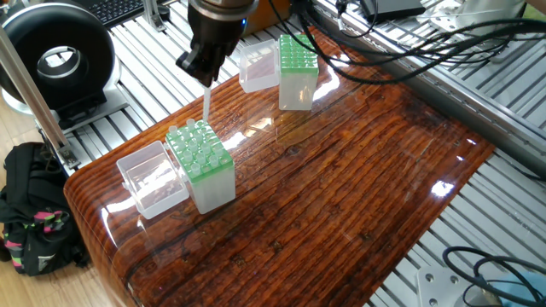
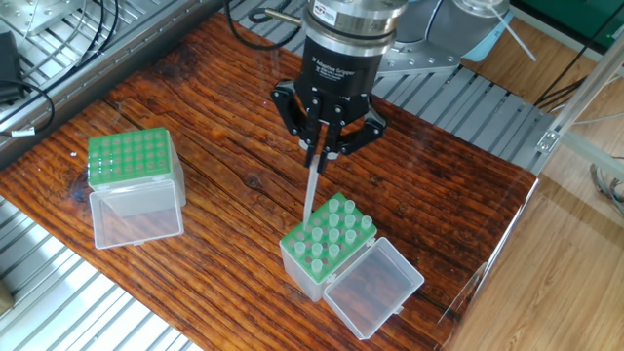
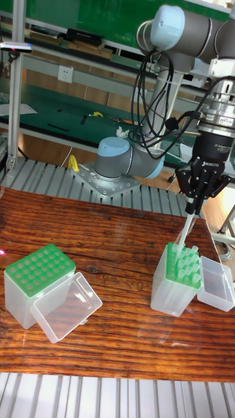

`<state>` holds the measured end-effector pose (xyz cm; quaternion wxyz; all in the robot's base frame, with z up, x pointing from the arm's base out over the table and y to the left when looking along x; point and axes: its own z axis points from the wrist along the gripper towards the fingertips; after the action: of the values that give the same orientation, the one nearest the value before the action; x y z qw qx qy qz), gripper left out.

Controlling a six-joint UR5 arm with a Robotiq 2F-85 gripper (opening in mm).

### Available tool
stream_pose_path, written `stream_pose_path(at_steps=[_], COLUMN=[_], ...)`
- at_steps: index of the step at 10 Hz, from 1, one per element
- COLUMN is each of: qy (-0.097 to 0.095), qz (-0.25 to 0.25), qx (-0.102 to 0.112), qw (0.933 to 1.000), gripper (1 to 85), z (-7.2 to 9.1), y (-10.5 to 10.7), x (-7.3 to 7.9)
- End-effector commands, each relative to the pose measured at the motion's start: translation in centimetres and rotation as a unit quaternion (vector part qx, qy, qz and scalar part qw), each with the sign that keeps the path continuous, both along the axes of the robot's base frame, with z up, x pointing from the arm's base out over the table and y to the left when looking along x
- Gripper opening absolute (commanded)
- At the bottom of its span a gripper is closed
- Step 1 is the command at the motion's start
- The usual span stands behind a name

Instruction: Transfer all large pipette tips from one holder to another

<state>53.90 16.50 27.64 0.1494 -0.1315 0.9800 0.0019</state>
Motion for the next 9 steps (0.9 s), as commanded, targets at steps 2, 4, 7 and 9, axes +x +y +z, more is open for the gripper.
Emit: stream_pose_path(at_steps=[2,4,7,9], qy=[0.001,-0.002,0.001,0.0], qz=[-0.002,0.001,0.002,0.003], qx=[0.005,0.007,0.005,0.004], qw=[1.0,1.0,1.0,1.0], gripper=[1.0,1.0,1.0,1.0], z=[-0.4,-0.2,0.1,0.1], y=[0.4,0.3,0.2,0.1], x=[-0.8,-0.3,0.1,0.2])
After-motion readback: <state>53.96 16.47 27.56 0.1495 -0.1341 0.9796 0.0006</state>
